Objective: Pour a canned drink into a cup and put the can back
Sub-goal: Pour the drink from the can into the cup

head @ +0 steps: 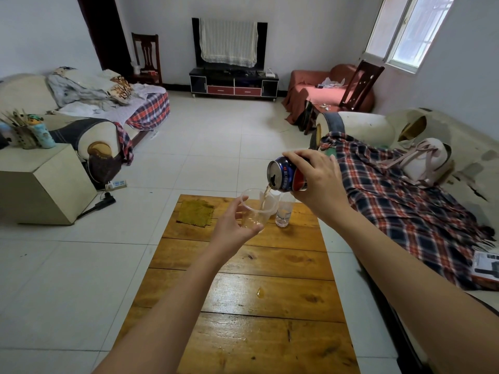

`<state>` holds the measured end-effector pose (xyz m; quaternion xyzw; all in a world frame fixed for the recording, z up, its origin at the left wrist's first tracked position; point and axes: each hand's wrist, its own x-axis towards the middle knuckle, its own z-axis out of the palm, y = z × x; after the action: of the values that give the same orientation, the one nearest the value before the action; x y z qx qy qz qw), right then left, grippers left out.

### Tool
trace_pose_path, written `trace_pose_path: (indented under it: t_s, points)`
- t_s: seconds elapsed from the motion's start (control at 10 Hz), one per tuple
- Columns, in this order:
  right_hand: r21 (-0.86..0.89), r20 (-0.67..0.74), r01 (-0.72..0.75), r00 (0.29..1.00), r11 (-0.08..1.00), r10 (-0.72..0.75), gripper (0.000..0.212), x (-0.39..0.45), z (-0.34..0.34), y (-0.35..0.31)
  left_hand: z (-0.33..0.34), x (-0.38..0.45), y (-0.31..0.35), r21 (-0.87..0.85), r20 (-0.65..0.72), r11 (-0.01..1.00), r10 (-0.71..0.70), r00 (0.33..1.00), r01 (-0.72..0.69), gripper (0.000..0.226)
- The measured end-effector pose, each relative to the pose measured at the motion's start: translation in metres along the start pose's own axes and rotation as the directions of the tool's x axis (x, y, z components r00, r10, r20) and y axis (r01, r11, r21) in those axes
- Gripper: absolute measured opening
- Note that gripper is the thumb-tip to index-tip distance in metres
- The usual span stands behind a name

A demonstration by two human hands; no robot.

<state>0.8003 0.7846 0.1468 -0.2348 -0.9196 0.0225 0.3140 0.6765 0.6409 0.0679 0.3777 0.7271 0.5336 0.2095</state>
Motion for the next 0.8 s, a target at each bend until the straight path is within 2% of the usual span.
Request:
trace_pose_path:
  t_s: [0.8]
  points:
    - [-0.04, -0.022, 0.03, 0.999, 0.999, -0.03, 0.066, -0.0007, -0.0008, 0.0014, -0.0002, -0.005, 0.0049, -0.014, 0.006, 1.0, -0.006, 1.0, 0.006, 0.072]
